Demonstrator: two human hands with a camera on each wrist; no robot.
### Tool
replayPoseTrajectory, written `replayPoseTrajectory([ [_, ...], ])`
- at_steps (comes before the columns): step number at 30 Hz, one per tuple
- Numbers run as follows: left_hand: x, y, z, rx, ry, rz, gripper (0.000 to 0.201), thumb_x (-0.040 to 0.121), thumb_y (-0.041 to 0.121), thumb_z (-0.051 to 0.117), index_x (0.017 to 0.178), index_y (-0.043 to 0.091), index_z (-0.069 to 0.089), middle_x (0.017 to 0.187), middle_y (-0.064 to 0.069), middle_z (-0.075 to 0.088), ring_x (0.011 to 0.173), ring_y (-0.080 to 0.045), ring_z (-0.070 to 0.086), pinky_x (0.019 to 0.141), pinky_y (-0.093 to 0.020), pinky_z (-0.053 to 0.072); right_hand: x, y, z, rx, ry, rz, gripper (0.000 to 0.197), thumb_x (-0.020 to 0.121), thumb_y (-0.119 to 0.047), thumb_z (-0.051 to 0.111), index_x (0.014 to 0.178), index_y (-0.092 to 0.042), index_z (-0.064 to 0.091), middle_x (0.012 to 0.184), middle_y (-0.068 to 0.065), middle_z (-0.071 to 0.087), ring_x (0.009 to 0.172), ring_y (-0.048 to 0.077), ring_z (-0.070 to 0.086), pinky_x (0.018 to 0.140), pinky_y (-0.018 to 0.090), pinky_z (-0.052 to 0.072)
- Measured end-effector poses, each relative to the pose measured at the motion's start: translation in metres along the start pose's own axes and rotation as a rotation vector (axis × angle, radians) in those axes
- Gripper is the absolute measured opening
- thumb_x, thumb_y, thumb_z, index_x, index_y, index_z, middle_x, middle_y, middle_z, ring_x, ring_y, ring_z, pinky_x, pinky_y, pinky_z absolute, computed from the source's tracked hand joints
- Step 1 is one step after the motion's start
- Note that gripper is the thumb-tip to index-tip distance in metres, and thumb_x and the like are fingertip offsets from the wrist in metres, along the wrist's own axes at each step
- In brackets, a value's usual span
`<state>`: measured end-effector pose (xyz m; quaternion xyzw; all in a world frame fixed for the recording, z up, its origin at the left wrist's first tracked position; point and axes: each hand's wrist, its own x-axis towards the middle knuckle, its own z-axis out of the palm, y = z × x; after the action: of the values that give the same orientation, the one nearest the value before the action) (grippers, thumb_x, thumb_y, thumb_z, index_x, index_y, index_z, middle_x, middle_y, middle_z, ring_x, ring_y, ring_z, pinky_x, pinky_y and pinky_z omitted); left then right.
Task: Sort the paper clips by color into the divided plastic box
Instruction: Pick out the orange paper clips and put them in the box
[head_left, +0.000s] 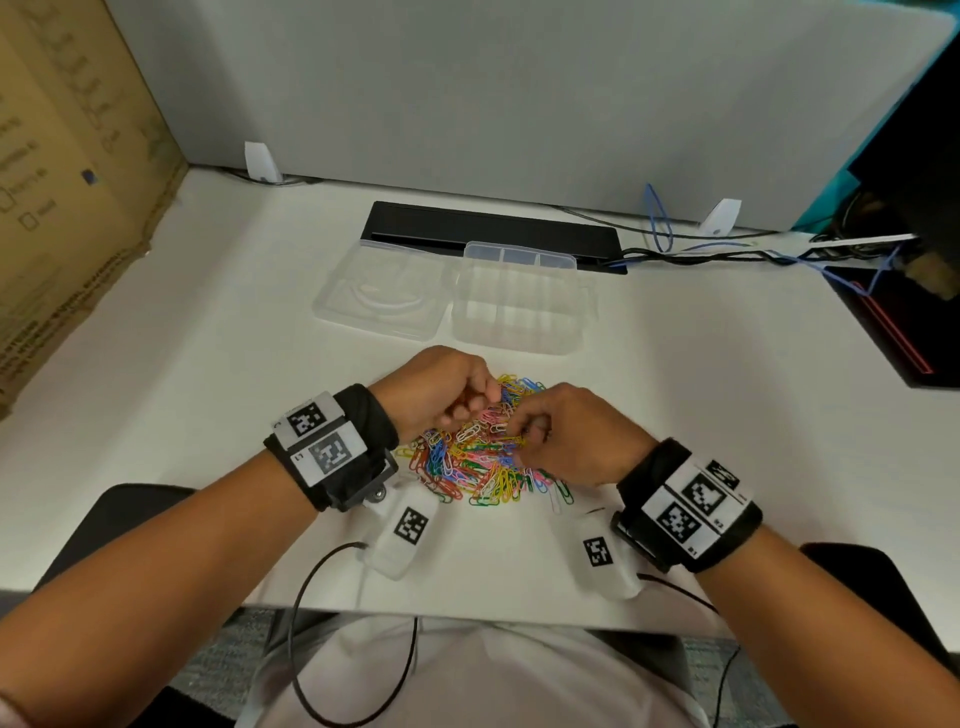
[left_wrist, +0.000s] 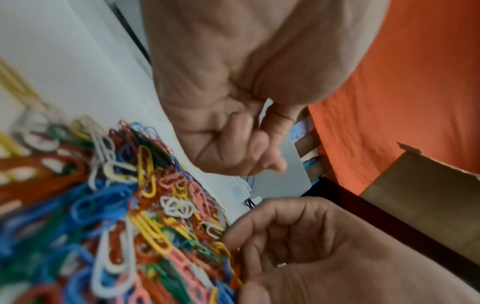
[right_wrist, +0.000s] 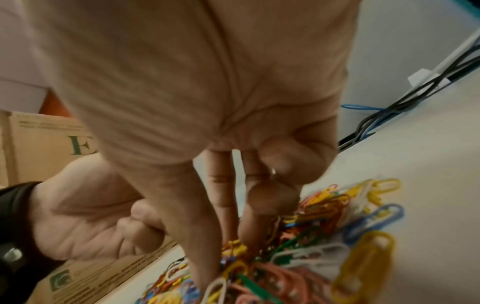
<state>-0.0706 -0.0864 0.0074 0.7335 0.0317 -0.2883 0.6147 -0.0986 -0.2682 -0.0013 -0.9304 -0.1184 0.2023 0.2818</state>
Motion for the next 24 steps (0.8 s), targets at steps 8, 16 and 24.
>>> replayPoseTrajectory([
  [8,0.002,-0.013,-0.002,0.477,-0.097,0.106,0.015,0.083,0.003,0.073,0.084,0.018,0.078,0.082,0.002,0.075,0.081,-0.008,0.066,0.091,-0.026,0.053,-0.006,-0.001,-0.011,-0.060,0.012,-0.042,0.026,0.076,-0.009,0.068,0.078,-0.035,0.069,0.066,-0.010,0.061,0.058,0.005,0.054,0.071,0.033,0.054],
  [16,0.001,-0.015,0.006,0.813,-0.047,0.177,0.017,0.074,0.015,0.083,0.079,0.025,0.070,0.050,0.020,0.049,0.045,0.005,0.046,0.050,-0.011,0.032,-0.002,0.003,-0.007,-0.260,0.031,0.018,0.017,0.076,-0.012,0.061,0.073,-0.027,0.069,0.065,-0.013,0.059,0.073,0.015,0.061,0.066,0.024,0.045],
  [24,0.003,-0.014,0.003,0.766,-0.027,0.209,0.014,0.088,0.011,0.064,0.080,0.017,0.074,0.065,0.013,0.065,0.052,0.008,0.054,0.056,-0.009,0.042,-0.001,0.025,-0.012,0.020,0.094,-0.033,0.023,0.083,-0.014,0.072,0.065,-0.027,0.069,0.064,-0.011,0.065,0.058,0.000,0.053,0.066,0.028,0.049],
])
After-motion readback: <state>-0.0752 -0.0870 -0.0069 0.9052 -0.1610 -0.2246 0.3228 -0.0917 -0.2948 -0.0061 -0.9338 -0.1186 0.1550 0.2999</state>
